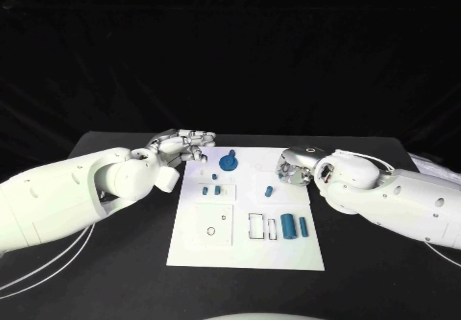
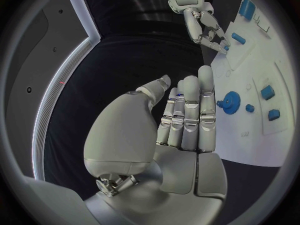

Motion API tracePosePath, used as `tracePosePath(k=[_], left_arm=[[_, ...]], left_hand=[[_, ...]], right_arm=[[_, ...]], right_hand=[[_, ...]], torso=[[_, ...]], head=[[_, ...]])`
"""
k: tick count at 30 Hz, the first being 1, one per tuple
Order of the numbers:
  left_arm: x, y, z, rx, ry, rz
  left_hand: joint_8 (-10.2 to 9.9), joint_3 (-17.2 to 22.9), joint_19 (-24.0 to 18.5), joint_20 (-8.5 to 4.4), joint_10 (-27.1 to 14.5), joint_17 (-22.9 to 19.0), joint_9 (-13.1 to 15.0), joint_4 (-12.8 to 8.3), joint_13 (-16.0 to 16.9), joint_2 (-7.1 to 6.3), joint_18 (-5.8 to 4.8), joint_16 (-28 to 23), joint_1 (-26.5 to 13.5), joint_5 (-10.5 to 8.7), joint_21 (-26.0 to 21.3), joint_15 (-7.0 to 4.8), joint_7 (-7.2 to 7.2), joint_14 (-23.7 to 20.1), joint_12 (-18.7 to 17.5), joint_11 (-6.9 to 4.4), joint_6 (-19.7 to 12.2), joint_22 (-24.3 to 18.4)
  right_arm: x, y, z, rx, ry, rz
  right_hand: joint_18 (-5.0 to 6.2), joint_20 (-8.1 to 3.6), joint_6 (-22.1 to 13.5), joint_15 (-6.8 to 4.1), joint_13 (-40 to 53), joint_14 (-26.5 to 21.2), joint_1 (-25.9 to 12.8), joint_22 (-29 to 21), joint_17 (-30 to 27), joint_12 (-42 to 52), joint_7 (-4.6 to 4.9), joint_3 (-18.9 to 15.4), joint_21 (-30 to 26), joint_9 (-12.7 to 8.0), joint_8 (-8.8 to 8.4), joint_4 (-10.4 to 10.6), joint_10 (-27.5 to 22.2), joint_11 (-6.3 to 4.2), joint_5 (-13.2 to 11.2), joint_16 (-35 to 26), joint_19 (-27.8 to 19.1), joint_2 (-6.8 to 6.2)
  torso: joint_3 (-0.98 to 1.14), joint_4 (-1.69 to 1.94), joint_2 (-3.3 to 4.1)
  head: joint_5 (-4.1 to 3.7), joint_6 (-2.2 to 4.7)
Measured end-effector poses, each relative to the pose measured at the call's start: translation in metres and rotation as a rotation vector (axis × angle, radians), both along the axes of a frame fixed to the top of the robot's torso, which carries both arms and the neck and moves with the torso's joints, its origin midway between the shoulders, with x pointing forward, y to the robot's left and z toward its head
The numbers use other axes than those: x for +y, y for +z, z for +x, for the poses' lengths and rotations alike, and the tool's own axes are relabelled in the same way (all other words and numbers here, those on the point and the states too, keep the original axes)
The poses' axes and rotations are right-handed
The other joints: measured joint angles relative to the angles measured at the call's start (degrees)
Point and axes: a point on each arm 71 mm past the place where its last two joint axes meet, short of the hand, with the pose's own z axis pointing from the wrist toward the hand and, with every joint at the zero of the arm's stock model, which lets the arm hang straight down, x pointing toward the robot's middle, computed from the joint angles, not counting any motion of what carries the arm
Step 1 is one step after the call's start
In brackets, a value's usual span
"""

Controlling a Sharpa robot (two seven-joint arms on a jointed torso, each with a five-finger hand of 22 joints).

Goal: Assemble the parts on the task board

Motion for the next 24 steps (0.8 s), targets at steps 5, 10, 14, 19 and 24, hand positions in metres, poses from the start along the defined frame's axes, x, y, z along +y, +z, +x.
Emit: tracePosePath(k=[5, 10, 14, 19, 24], left_arm=[[-0.0001, 0.0000, -0.0001, 0.001, 0.002, -0.003], [-0.0008, -0.0003, 0.0002, 0.003, 0.004, -0.004], [-0.0013, -0.0003, 0.0003, 0.003, 0.004, -0.005], [-0.0014, -0.0004, 0.0004, 0.004, 0.005, -0.005], [-0.0013, -0.0006, 0.0010, 0.004, 0.007, -0.005]], left_hand=[[0.0, -0.2, 0.0, 0.00, -0.1, -0.1, 0.0, 0.1, 0.0, 0.21, -0.01, -0.2, 0.2, 0.00, -0.3, -0.10, 0.00, -0.1, 0.0, 0.10, 0.0, -0.2], [0.0, -0.3, 0.0, 0.00, -0.3, -0.2, 0.0, 0.0, 0.0, 0.22, -0.01, -0.2, 0.2, 0.00, -0.3, -0.02, 0.00, -0.4, 0.3, 0.31, -0.4, -0.3], [0.0, -0.3, 0.0, 0.00, -0.3, -0.2, 0.0, 0.0, 0.0, 0.22, -0.01, -0.2, 0.2, 0.00, -0.3, -0.02, -0.01, -0.4, 0.3, 0.31, -0.4, -0.4], [0.0, -0.5, 0.0, 0.00, -0.5, -0.3, 0.0, -0.2, 0.0, 0.44, -0.01, -0.2, 0.4, 0.00, -0.7, -0.02, -0.01, -0.4, 0.3, 0.10, -0.4, -0.5], [0.0, -0.5, 0.0, 0.00, -0.5, -0.4, 0.0, -0.2, 0.0, 0.44, -0.01, -0.2, 0.4, 0.00, -0.7, -0.02, 0.10, -0.4, 0.3, 0.10, -0.5, -0.6]], right_arm=[[0.0025, -0.0007, 0.0015, 0.000, 0.000, -0.020], [0.0056, -0.0007, 0.0023, -0.007, 0.002, -0.042], [0.0069, -0.0011, 0.0018, -0.017, 0.004, -0.053], [0.0062, -0.0024, -0.0003, -0.037, 0.001, -0.048], [0.0030, -0.0038, -0.0049, -0.061, -0.006, -0.023]], right_hand=[[-0.01, -0.30, 0.9, -0.35, -0.2, 0.1, -0.1, 0.9, 0.2, 0.1, -0.20, 0.8, 0.5, 0.3, -0.11, -0.1, 0.6, -0.13, -0.3, 0.3, 0.5, 0.11], [-0.01, -0.40, 2.4, -0.49, -1.2, -0.1, -0.5, 2.3, -0.1, 0.2, -0.65, 1.7, 1.7, 0.2, 0.38, -0.7, 2.1, -0.58, -0.4, 0.3, 1.2, 0.46], [-0.01, -0.60, 3.1, -0.76, -1.2, 0.1, -0.5, 3.0, -0.1, 0.2, -0.76, 2.1, 2.1, 0.4, 0.65, -0.8, 2.7, -0.85, -0.5, 0.3, 1.4, 0.48], [0.00, -0.37, 3.3, -0.76, -1.3, 0.1, -2.3, 3.9, -0.1, 0.1, -0.74, 1.9, 2.7, 0.7, 0.73, -0.3, 3.4, -0.70, -0.5, 0.3, 2.1, 0.43], [0.00, -0.51, 3.6, -0.76, -1.6, 0.1, -2.8, 4.3, 0.0, 0.1, -1.04, 1.4, 2.9, 0.7, 0.73, 0.2, 3.5, -0.79, -0.5, 0.3, 2.4, 0.39]], torso=[[0.00, -0.01, -0.02], [0.03, -0.05, -0.03], [0.02, -0.08, -0.03], [0.02, -0.04, -0.06], [0.03, 0.03, -0.09]], head=[[0.04, -0.21], [0.12, -0.34], [0.04, -0.44], [-0.16, -0.52], [-0.18, -0.54]])
